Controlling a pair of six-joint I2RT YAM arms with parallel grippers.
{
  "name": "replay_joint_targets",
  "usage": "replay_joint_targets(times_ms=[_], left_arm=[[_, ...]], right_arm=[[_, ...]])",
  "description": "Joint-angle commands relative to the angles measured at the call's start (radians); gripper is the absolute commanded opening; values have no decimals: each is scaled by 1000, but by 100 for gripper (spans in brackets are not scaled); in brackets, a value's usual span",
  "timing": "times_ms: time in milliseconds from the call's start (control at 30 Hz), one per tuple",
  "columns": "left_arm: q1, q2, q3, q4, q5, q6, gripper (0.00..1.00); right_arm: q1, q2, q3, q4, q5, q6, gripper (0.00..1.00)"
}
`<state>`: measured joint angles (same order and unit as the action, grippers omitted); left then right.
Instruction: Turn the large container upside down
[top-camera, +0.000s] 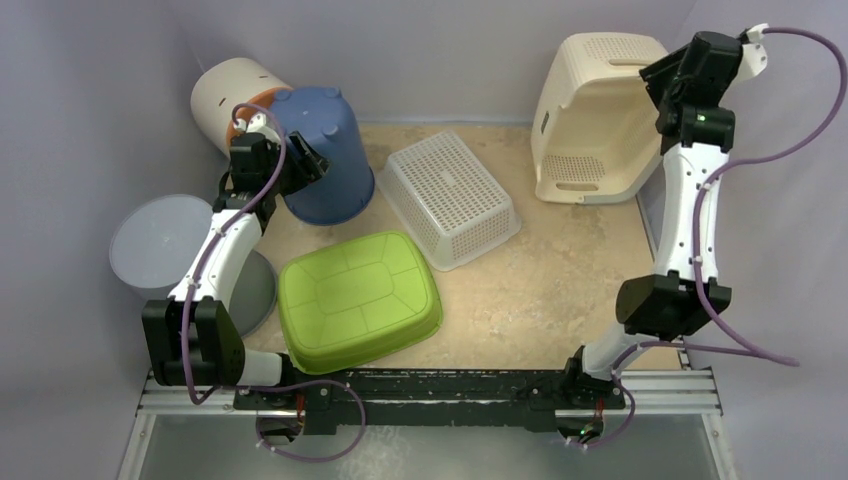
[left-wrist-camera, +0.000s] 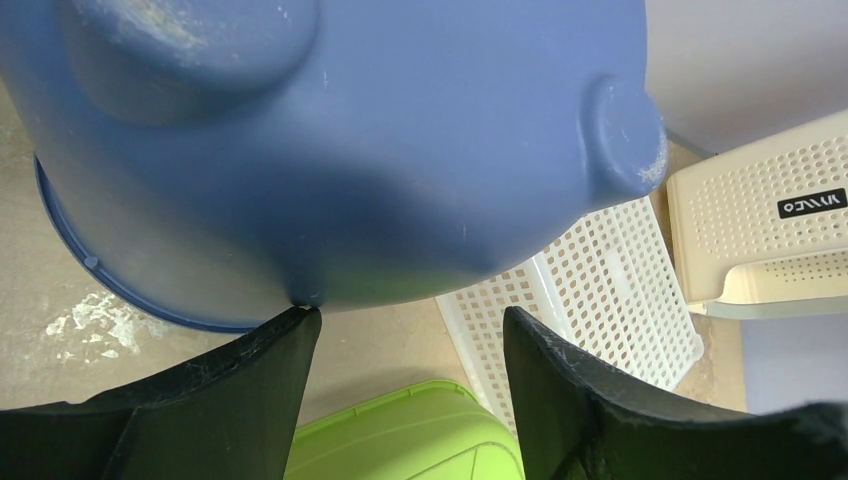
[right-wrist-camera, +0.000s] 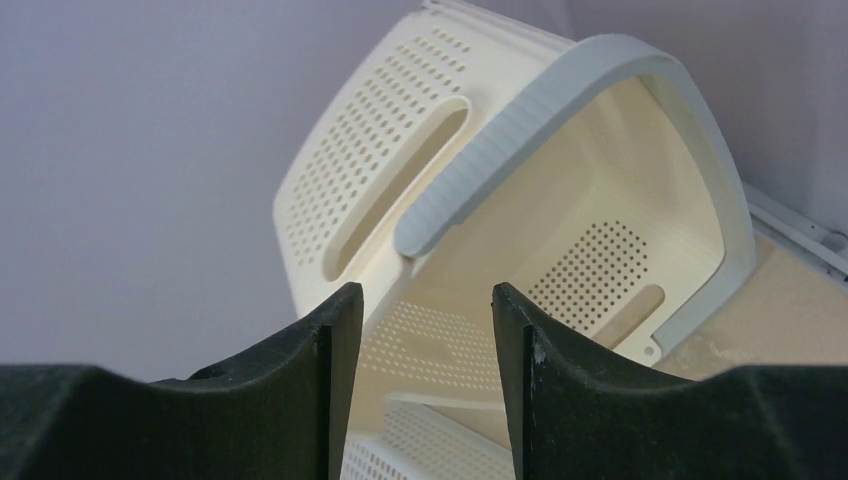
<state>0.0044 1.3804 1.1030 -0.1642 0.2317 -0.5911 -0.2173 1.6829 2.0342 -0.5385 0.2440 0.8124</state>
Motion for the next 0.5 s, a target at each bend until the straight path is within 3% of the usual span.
replay_joint_targets(times_ms=[0,200,467], left_arm=[[6,1,11,79,13,-19,68],[7,4,18,80,18,-24,68],[6,-11,25,61,7,-17,68]], right_arm=[[-1,-90,58,47,22,3,53],[-1,-121,-53,62,-31,51,56],[-2,-97,-76,84,-45,95,57]])
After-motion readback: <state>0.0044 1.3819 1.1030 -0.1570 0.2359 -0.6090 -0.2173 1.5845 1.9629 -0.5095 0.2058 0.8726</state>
